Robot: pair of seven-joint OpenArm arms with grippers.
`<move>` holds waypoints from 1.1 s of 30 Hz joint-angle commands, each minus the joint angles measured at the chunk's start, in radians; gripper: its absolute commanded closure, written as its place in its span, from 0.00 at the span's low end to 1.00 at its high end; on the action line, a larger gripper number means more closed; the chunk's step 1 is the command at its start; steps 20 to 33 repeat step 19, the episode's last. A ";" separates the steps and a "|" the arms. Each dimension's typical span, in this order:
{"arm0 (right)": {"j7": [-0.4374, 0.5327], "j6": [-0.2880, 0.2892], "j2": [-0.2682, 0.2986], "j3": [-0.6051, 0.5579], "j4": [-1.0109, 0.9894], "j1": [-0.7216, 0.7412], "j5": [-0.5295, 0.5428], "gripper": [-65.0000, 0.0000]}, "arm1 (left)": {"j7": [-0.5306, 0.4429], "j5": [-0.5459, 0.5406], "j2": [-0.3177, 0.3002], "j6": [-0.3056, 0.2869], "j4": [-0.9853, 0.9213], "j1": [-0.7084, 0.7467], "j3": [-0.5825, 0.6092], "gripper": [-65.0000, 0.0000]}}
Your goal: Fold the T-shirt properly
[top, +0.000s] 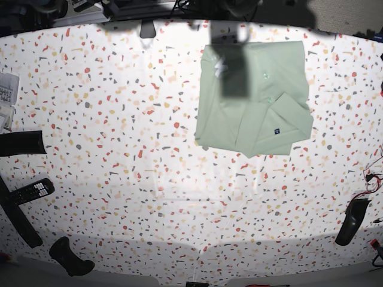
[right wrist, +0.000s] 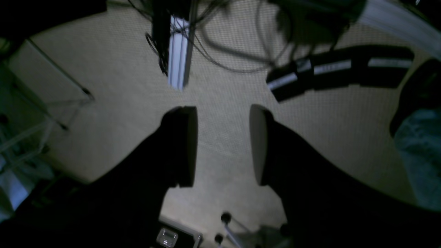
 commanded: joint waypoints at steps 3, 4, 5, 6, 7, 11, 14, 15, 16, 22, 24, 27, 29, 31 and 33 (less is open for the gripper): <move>0.030 -0.034 0.001 0.000 -0.002 0.027 0.003 0.63 | -0.011 0.000 -0.009 -0.003 -0.006 -0.015 -0.002 0.55; 0.032 -0.037 -0.001 0.000 -0.002 0.035 0.002 0.63 | -0.019 0.000 -0.009 -0.003 -0.006 -0.026 -0.002 0.55; 0.032 -0.037 -0.001 0.000 -0.002 0.042 0.002 0.63 | -0.016 -0.002 -0.009 -0.003 -0.005 -0.039 -0.002 0.55; 0.032 -0.036 0.000 0.000 -0.002 0.047 0.003 0.63 | -0.002 -0.002 -0.006 -0.003 -0.004 -0.048 -0.002 0.55; 0.030 -0.036 0.000 0.000 -0.002 0.052 0.003 0.63 | 0.017 -0.001 -0.003 -0.003 -0.004 -0.058 -0.002 0.55; 0.026 -0.027 -0.001 0.000 -0.002 0.054 0.003 0.63 | 0.032 -0.001 0.003 -0.003 -0.004 -0.064 -0.002 0.55; 0.029 -0.028 -0.001 0.000 -0.002 0.054 0.007 0.63 | 0.032 -0.001 0.002 -0.003 -0.004 -0.063 -0.002 0.55; 0.029 -0.028 -0.001 0.000 -0.002 0.054 0.011 0.63 | 0.032 -0.001 0.003 -0.003 -0.004 -0.064 -0.002 0.55; 0.029 -0.028 -0.001 0.000 -0.002 0.054 0.021 0.63 | 0.032 -0.001 0.003 -0.003 -0.004 -0.064 -0.002 0.55; 0.029 -0.007 -0.001 0.000 -0.002 0.054 0.120 0.63 | 0.032 0.000 0.002 -0.003 -0.004 -0.066 -0.002 0.55; 0.029 -0.007 -0.001 0.000 -0.002 0.054 0.120 0.63 | 0.032 0.000 0.002 -0.003 -0.004 -0.066 -0.002 0.55; 0.029 -0.007 -0.001 0.000 -0.002 0.054 0.120 0.63 | 0.032 0.000 0.002 -0.003 -0.004 -0.066 -0.002 0.55; 0.029 -0.007 -0.001 0.000 -0.002 0.054 0.120 0.63 | 0.032 0.000 0.002 -0.003 -0.004 -0.066 -0.002 0.55; 0.029 -0.007 -0.001 0.000 -0.002 0.054 0.120 0.63 | 0.032 0.000 0.002 -0.003 -0.004 -0.066 -0.002 0.55; 0.029 -0.007 -0.001 0.000 -0.002 0.054 0.120 0.63 | 0.032 0.000 0.002 -0.003 -0.004 -0.066 -0.002 0.55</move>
